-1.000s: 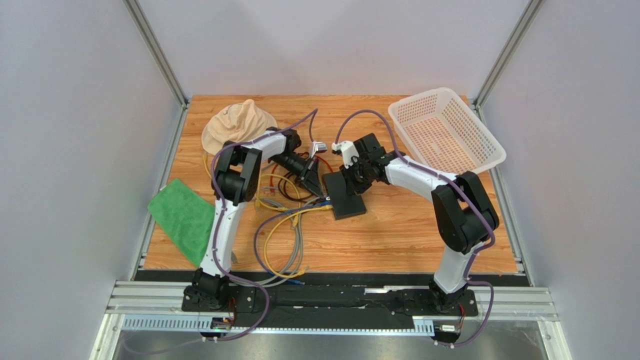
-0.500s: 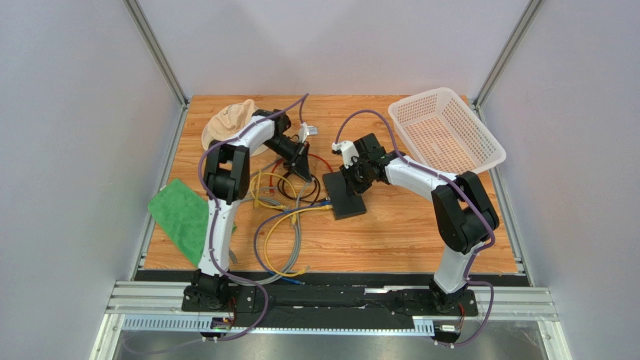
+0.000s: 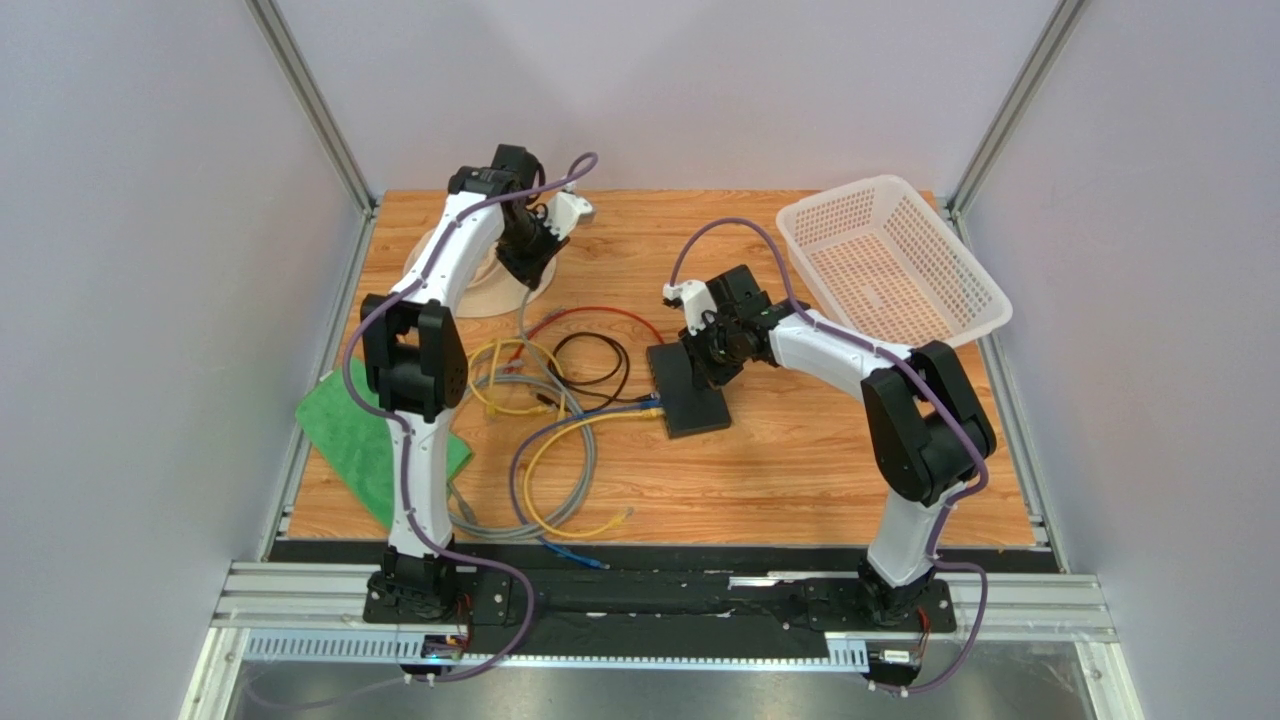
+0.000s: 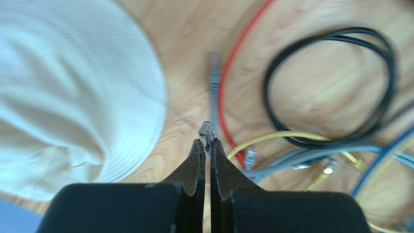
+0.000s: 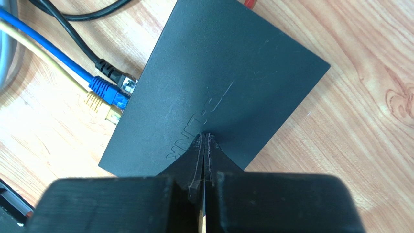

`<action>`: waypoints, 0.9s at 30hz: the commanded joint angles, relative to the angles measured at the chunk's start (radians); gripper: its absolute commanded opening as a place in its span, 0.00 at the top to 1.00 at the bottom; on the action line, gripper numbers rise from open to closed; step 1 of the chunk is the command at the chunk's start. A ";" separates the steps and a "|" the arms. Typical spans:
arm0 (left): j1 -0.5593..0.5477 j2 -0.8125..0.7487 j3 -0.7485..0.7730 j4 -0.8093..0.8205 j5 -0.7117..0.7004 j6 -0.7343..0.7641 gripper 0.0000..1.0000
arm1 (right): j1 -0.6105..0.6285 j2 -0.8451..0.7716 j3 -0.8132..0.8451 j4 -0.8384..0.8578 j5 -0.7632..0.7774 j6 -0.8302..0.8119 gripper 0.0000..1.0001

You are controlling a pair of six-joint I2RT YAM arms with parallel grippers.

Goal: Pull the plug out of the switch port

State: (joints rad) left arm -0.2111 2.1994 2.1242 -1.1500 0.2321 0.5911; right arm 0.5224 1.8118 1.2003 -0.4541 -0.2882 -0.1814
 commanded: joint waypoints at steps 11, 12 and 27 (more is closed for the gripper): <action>0.027 -0.179 -0.088 0.424 0.044 -0.261 0.43 | 0.004 0.066 0.013 -0.060 0.041 -0.006 1.00; 0.027 -0.191 -0.104 0.430 0.112 -0.290 0.38 | 0.004 0.069 0.016 -0.063 0.041 -0.004 1.00; -0.109 -0.152 -0.557 0.624 0.831 -0.606 0.35 | 0.008 0.070 0.027 -0.081 0.057 -0.020 1.00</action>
State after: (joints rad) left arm -0.2752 1.9808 1.5757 -0.5819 0.8337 0.0269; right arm 0.5236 1.8462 1.2503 -0.4747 -0.2817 -0.1810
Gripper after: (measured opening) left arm 0.684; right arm 0.004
